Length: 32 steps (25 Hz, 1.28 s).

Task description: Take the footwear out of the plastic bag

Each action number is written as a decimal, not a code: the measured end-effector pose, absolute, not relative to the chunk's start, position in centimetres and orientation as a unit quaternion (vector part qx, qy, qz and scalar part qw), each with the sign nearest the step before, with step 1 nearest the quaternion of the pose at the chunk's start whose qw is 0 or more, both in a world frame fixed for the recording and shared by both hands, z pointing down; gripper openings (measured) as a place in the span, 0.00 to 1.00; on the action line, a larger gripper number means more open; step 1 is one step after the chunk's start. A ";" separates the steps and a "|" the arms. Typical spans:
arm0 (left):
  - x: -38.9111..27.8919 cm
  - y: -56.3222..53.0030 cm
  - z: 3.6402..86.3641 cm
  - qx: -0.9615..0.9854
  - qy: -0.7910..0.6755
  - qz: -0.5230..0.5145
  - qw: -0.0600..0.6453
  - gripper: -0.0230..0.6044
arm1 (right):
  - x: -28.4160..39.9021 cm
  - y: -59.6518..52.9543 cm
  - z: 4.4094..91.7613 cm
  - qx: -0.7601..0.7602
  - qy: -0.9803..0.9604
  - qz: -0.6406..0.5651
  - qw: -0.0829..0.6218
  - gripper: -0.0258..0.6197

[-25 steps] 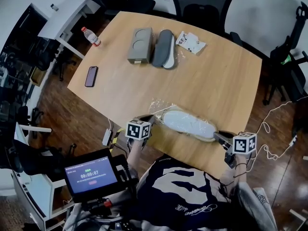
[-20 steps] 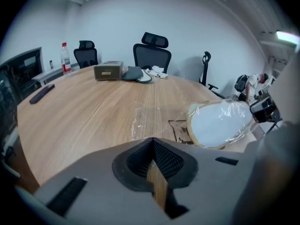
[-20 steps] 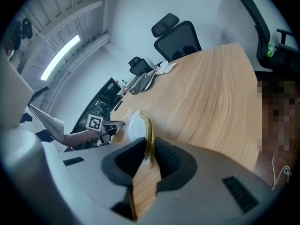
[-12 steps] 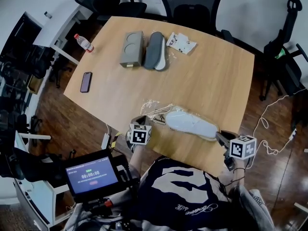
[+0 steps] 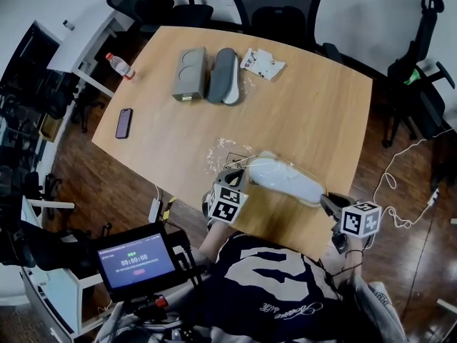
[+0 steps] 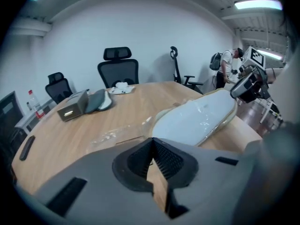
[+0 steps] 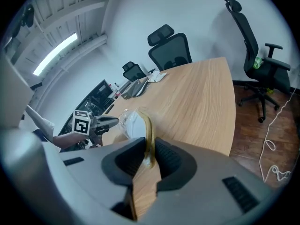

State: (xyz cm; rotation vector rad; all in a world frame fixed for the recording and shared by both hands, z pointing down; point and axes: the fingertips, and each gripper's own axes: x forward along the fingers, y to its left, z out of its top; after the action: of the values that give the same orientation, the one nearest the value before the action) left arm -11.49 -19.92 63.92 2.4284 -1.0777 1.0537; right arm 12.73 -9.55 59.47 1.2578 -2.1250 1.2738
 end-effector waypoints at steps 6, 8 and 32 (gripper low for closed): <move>-8.8 -19.1 67.9 0.823 -0.346 0.422 0.159 0.04 | 13.3 -9.1 59.1 0.445 -0.757 0.443 0.182 0.14; -9.2 -19.2 68.4 0.815 -0.356 0.428 0.163 0.04 | 13.8 -8.8 59.0 0.450 -0.755 0.441 0.183 0.14; -9.6 -19.5 68.7 0.756 -0.483 0.387 0.212 0.04 | 21.6 -6.4 48.2 0.536 -0.762 0.355 0.085 0.11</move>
State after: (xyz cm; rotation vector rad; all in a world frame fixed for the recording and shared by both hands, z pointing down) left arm -9.64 -19.52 68.66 2.1008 -1.3418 1.0757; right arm 21.61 -6.38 48.21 1.5975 -2.2723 1.0575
